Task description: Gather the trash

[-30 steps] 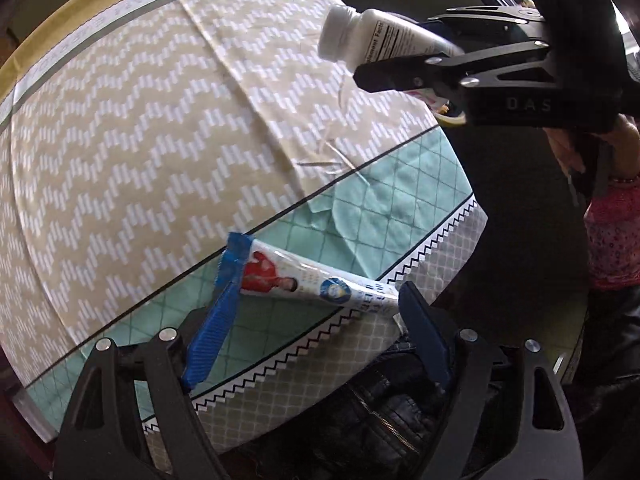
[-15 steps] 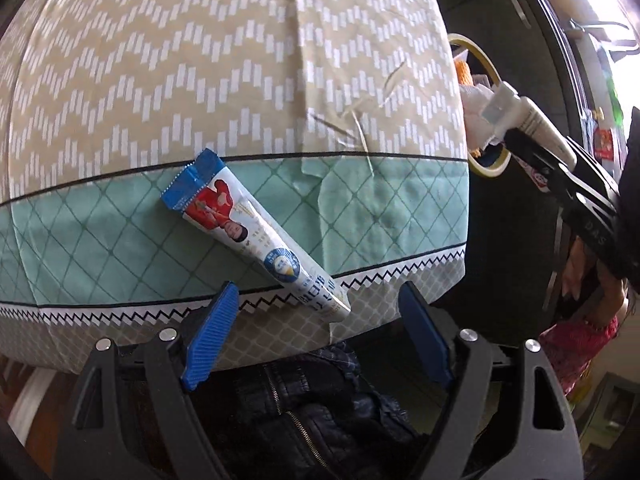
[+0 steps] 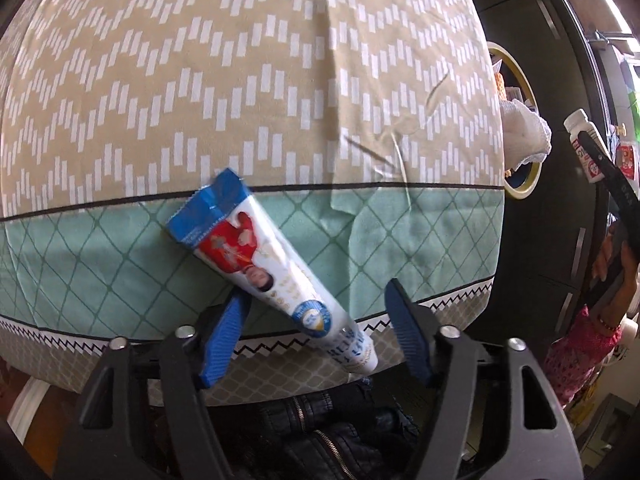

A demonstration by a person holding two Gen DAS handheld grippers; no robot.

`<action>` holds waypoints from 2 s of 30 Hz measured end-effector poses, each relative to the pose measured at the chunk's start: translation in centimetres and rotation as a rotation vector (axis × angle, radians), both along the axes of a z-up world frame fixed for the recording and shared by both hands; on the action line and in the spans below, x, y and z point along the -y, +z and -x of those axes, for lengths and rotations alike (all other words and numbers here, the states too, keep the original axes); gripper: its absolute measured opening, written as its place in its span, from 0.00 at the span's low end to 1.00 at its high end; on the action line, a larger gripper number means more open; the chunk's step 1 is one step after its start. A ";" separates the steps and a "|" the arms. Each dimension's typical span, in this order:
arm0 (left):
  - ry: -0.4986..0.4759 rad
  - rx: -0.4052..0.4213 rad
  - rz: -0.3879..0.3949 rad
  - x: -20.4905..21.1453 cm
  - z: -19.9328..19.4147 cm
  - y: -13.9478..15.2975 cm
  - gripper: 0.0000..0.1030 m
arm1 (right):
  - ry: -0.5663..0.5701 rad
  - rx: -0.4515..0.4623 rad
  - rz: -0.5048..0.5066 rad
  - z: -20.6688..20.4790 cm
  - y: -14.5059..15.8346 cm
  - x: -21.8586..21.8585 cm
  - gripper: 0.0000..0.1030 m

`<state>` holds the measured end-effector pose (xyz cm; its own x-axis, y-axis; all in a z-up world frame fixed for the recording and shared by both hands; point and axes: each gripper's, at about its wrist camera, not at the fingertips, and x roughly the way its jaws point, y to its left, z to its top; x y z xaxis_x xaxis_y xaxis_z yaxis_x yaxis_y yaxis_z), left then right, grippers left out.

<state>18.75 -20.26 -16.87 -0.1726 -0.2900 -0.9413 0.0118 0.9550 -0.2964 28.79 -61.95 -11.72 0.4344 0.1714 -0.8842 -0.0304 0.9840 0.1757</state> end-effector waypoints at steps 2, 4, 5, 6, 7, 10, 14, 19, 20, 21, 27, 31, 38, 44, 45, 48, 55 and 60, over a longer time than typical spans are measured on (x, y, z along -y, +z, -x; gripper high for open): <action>-0.023 -0.002 0.002 -0.9 -0.3 0.3 0.26 | -0.045 -0.013 -0.002 -0.6 -0.7 1.5 0.46; -0.034 0.010 -0.005 -1.1 -0.5 0.3 0.24 | -0.080 -0.031 0.001 -1.4 -1.6 2.5 0.46; -0.037 0.014 -0.005 -1.2 -0.6 0.4 0.24 | -0.097 -0.043 0.003 -1.9 -2.1 3.0 0.46; -0.036 0.019 -0.005 -1.3 -0.7 0.6 0.24 | -0.108 -0.053 0.005 -2.3 -2.6 3.4 0.46; -0.038 0.024 -0.004 -1.5 -0.9 0.8 0.23 | -0.121 -0.058 0.005 -2.5 -3.1 3.7 0.46; -0.057 0.059 -0.011 -1.7 -0.9 2.0 0.23 | -0.152 -0.076 0.013 -3.5 -4.5 4.5 0.46; -0.089 0.093 -0.008 -1.6 -0.8 3.8 0.23 | -0.159 -0.099 -0.040 -4.7 -6.4 5.2 0.53; -0.155 0.153 0.022 0.4 -1.3 6.8 0.23 | -0.188 -0.069 -0.084 -4.0 -5.8 6.1 0.56; -0.173 0.169 0.029 1.0 -1.5 7.5 0.23 | -0.196 -0.055 -0.103 -3.4 -5.3 6.4 0.56; -0.195 0.187 0.037 1.8 -1.8 8.2 0.23 | -0.201 -0.039 -0.125 -2.7 -4.8 6.6 0.56; -0.373 0.280 0.082 9.6 -4.9 11.4 0.23 | -0.195 0.082 -0.242 4.0 -1.3 6.6 0.62; -0.510 0.292 0.078 16.9 -8.2 10.5 0.23 | -0.190 0.111 -0.272 8.9 -0.9 6.2 0.62; -0.701 0.303 -0.022 27.8 -13.6 4.9 0.23 | -0.232 0.076 -0.304 15.3 -3.1 6.1 0.62; -0.789 0.316 -0.151 32.0 -15.8 1.0 0.36 | -0.274 0.053 -0.329 18.1 -5.0 6.5 0.64; -0.800 0.322 -0.165 32.4 -16.0 0.7 0.40 | -0.278 0.055 -0.335 18.2 -5.2 6.4 0.65; -0.810 0.373 -0.190 32.6 -16.2 0.7 0.51 | -0.289 0.067 -0.355 18.5 -5.7 5.9 0.65; -0.804 0.488 -0.073 28.4 -13.0 5.7 0.51 | -0.252 0.110 -0.345 18.9 -4.8 2.9 0.68; -0.784 0.628 -0.001 22.2 -7.8 10.4 0.56 | -0.200 0.142 -0.341 19.4 -3.2 -0.2 0.69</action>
